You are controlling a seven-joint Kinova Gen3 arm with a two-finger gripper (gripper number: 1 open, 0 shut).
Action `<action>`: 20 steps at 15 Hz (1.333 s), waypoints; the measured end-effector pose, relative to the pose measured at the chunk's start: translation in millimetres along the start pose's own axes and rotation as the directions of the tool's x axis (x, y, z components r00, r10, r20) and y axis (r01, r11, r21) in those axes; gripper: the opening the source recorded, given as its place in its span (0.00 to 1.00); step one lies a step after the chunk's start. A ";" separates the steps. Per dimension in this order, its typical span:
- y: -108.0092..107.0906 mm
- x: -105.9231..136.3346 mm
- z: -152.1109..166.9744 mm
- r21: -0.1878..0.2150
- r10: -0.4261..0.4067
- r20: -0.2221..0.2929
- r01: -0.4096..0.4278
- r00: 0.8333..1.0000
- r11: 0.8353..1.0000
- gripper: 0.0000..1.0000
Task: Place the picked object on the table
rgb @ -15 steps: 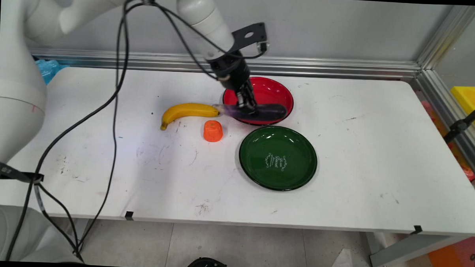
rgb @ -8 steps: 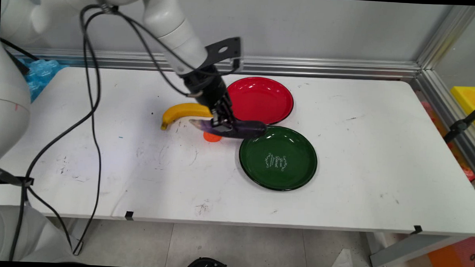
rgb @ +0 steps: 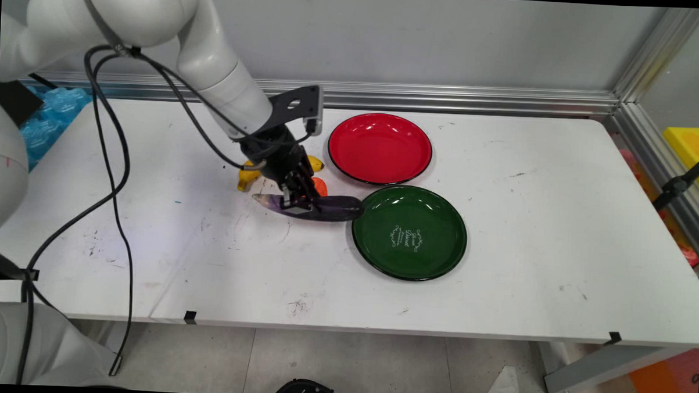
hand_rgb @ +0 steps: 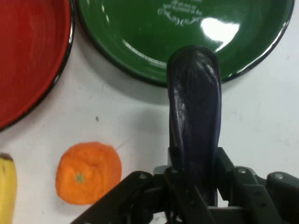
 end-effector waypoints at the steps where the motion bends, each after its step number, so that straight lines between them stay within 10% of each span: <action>1: -0.3 -5.3 3.9 0.000 -0.001 0.002 0.001 1.000 1.000 0.00; 20: -15.5 -47.7 42.1 0.008 -0.035 0.015 0.035 0.999 0.999 0.00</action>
